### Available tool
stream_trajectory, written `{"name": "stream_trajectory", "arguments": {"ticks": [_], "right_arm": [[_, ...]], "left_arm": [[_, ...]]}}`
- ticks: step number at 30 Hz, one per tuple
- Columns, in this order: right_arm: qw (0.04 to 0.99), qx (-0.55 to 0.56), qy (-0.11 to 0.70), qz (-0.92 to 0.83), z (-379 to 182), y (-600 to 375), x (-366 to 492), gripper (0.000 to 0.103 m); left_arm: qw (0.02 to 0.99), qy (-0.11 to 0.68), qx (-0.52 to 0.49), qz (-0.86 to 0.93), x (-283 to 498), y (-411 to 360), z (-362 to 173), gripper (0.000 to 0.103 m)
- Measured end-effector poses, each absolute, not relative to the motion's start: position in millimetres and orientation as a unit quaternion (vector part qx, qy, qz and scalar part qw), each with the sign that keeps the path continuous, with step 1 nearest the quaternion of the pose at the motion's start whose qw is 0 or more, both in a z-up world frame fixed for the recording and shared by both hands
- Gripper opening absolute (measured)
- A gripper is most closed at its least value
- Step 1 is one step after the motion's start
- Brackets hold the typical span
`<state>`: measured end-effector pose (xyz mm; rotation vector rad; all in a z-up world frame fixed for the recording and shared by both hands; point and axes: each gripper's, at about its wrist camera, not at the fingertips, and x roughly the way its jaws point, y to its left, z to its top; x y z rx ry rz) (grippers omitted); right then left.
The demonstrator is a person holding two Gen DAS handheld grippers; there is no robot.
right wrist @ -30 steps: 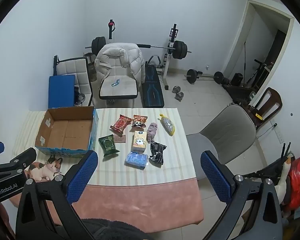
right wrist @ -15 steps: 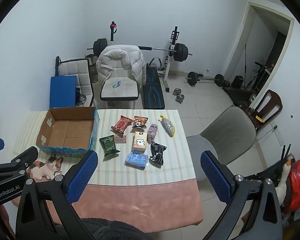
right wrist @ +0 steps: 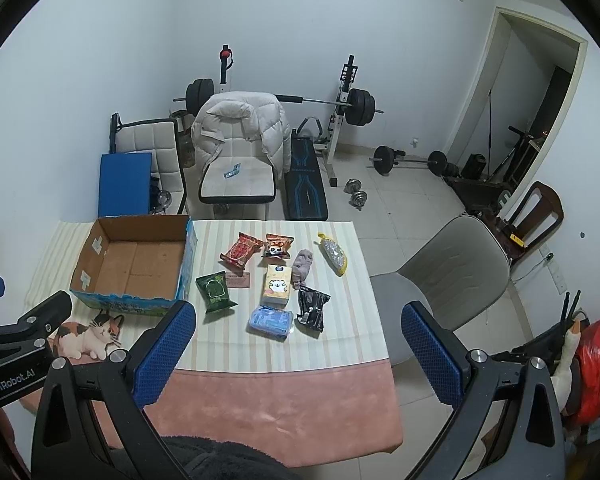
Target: Organize soft objects
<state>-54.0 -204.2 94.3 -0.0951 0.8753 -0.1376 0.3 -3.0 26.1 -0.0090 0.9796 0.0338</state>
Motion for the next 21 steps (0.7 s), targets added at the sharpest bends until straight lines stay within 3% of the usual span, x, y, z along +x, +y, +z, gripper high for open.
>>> {"name": "stream_trajectory", "arguments": {"ticks": [21], "right_arm": [[0.903, -0.043, 0.424, -0.063, 93, -209, -54, 0.103]], "left_arm": [[0.883, 0.468, -0.010, 0.026, -1, 6, 17, 0.103]]}}
